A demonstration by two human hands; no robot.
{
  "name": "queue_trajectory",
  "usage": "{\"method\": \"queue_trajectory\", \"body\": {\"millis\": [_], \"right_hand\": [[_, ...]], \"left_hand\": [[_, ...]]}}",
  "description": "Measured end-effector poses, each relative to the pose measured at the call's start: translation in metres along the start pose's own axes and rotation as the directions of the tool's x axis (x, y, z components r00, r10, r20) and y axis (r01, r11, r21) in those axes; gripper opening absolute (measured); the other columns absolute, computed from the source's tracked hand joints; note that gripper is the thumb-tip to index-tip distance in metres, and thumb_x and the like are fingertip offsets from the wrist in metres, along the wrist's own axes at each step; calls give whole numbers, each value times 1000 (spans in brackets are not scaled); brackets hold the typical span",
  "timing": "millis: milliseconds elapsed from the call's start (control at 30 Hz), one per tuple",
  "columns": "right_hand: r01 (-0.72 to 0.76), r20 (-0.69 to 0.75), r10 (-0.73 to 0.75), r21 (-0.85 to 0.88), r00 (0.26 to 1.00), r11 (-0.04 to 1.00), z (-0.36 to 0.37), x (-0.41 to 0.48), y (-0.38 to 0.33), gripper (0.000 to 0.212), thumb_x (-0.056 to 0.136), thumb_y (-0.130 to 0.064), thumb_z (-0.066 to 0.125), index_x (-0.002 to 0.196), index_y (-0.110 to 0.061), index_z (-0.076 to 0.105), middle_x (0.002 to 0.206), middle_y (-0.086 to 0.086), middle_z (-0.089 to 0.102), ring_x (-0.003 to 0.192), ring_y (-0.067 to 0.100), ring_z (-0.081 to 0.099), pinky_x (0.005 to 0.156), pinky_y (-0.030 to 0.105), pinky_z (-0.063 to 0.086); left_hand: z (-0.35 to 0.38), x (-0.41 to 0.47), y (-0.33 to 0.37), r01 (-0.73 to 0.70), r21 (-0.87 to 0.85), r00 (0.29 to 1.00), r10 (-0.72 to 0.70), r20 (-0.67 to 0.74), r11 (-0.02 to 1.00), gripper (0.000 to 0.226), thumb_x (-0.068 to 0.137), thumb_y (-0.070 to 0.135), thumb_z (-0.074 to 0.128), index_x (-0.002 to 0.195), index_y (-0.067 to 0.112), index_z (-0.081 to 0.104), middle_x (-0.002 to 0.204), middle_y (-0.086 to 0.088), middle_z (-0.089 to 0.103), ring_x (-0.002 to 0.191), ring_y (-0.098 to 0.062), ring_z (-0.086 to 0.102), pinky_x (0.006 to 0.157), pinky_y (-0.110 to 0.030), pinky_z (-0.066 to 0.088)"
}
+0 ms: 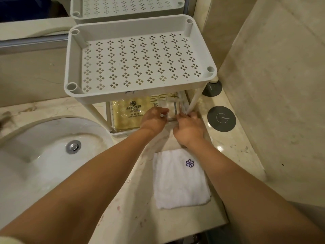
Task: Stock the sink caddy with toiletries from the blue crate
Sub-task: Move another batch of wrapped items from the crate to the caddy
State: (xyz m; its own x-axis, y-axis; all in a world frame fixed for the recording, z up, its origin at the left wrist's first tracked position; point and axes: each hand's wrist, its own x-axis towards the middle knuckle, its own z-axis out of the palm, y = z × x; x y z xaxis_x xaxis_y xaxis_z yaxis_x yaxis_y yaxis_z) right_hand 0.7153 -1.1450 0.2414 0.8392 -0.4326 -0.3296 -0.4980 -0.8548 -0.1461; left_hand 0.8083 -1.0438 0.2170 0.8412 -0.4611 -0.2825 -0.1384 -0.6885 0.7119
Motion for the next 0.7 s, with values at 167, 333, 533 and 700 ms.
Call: {"method": "queue_trajectory", "body": {"millis": [167,333,533,700], "right_hand": [[18,-76,-11,90,997,996,-2,-7,3,44,94,-22,45,137,-23,52,141,-2,53,132,27,34,105,35,33],[64,-194,-16,246,981,967,-3,-19,5,48,92,-17,50,139,-21,53,137,4,56,129,26,40,104,32,39],[135,-230,-57,338,972,931,-4,-36,-3,49,89,-15,56,137,-22,54,137,2,56,131,24,45,100,35,45],[215,-165,-164,367,973,905,3,-53,-18,52,89,-14,56,140,-19,49,142,2,50,130,23,45,101,40,46]], "left_hand": [[-5,-4,2,-74,94,996,68,63,993,38,96,18,46,129,27,62,132,3,61,119,-17,57,84,-17,41],[-15,-17,2,-111,174,990,94,102,979,50,93,15,42,140,30,50,147,3,47,135,-18,43,104,-28,41],[-25,-52,-9,-97,59,995,99,-19,993,47,93,13,49,137,28,52,130,5,59,110,-13,59,90,-25,47],[-33,-89,-27,-114,30,990,116,-77,993,51,88,11,54,138,22,52,122,2,62,100,-12,59,83,-26,49]]}}
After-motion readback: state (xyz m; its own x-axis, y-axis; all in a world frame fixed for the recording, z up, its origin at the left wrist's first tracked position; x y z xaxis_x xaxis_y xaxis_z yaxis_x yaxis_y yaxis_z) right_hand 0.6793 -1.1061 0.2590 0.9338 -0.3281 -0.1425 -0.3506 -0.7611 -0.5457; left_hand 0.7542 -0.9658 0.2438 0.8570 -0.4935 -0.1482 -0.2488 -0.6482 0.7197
